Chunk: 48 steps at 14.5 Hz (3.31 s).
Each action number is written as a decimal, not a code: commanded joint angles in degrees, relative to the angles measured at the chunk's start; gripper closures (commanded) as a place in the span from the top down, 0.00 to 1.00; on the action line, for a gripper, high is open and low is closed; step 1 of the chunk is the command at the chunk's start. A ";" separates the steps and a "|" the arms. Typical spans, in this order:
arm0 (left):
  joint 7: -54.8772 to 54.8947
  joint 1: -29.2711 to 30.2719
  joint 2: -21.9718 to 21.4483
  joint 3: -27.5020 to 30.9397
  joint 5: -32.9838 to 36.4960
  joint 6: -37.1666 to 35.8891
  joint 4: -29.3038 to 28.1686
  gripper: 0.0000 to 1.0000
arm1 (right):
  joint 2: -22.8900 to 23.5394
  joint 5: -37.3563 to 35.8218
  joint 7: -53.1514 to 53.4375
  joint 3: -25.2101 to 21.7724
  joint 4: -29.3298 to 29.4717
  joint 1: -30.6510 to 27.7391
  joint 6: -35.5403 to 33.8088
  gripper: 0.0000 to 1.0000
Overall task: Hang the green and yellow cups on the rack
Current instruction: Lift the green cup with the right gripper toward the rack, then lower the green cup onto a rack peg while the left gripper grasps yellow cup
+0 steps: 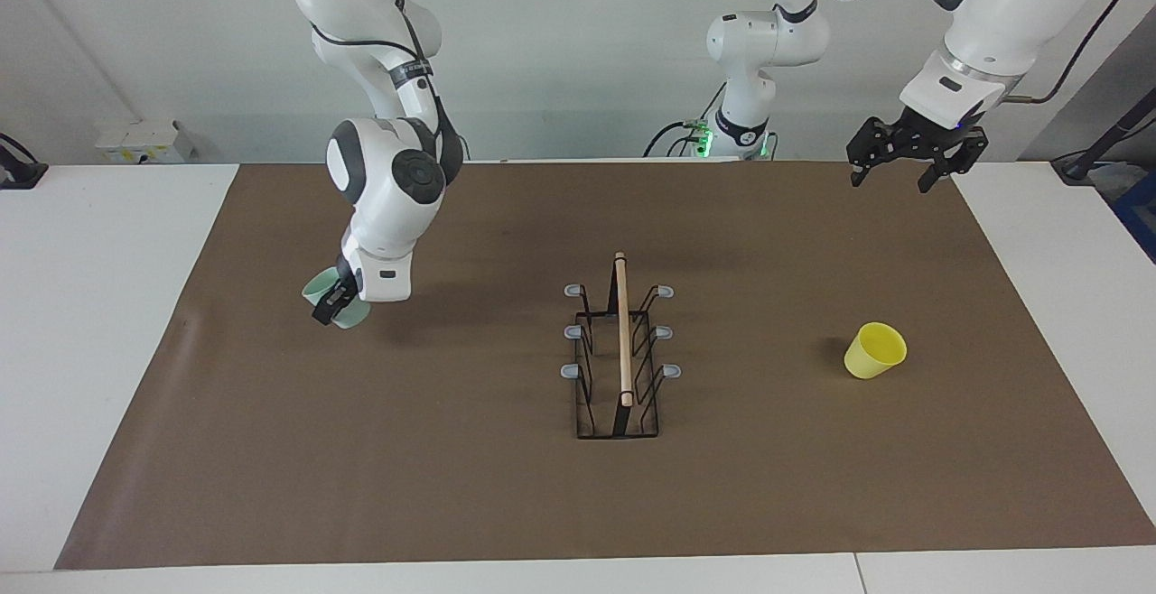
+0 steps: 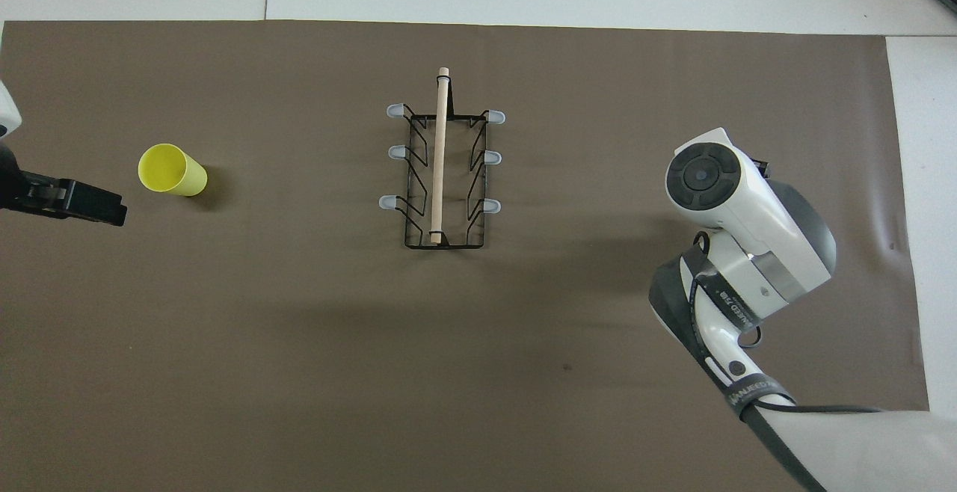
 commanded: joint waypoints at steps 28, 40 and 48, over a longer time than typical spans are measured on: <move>-8.69 9.26 15.96 1.53 -3.61 0.74 13.26 1.00 | -7.87 64.65 20.18 2.86 -2.61 10.17 53.53 0.00; -47.56 13.04 31.78 3.65 -16.01 14.78 16.69 1.00 | -9.27 95.51 -2.89 3.12 -6.66 16.78 65.03 0.00; -59.79 16.64 27.77 3.56 -29.27 33.06 -5.33 1.00 | -11.74 133.96 -52.36 2.94 -7.28 8.51 47.34 0.00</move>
